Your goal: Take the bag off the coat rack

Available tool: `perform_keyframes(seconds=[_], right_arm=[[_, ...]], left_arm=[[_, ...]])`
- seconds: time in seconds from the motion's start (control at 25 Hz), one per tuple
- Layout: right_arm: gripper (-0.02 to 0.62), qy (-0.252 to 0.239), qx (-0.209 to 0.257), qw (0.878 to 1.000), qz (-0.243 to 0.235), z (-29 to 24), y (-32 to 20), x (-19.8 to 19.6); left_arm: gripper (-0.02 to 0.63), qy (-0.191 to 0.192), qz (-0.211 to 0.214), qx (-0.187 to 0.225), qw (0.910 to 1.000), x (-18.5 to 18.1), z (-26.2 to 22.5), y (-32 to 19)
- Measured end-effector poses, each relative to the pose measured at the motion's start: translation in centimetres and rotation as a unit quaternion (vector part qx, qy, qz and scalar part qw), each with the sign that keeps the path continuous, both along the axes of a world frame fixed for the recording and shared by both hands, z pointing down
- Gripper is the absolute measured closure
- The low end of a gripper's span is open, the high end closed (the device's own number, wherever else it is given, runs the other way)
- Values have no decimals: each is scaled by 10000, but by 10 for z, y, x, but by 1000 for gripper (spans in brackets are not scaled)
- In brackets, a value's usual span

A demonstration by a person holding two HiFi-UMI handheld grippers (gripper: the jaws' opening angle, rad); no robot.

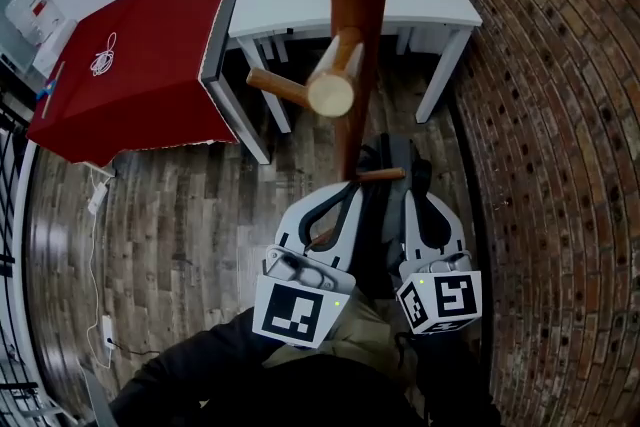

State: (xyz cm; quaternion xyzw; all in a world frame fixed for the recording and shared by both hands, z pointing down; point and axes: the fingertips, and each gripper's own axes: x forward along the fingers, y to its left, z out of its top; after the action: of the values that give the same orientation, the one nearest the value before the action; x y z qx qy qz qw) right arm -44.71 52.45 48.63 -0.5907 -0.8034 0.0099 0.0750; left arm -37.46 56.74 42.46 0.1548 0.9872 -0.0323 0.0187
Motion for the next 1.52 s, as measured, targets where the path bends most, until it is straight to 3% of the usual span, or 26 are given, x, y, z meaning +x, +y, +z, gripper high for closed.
perform_keyframes(seconds=[0.64,1.2,1.52], right_arm=[[577,-212,-208,9939,1061,-87,-91,8],[577,-429,-559,9803,1843,-192,-171,24],[577,-710,-635,9722,2140,-214,-198,20]], left_arm=[[597,4,1018,119,9947,-2,-54,-68],[597,-482,1860,-9,9814,-13,-144,-137],[597,-712,2202,-64,9728,-25,-163,-165]])
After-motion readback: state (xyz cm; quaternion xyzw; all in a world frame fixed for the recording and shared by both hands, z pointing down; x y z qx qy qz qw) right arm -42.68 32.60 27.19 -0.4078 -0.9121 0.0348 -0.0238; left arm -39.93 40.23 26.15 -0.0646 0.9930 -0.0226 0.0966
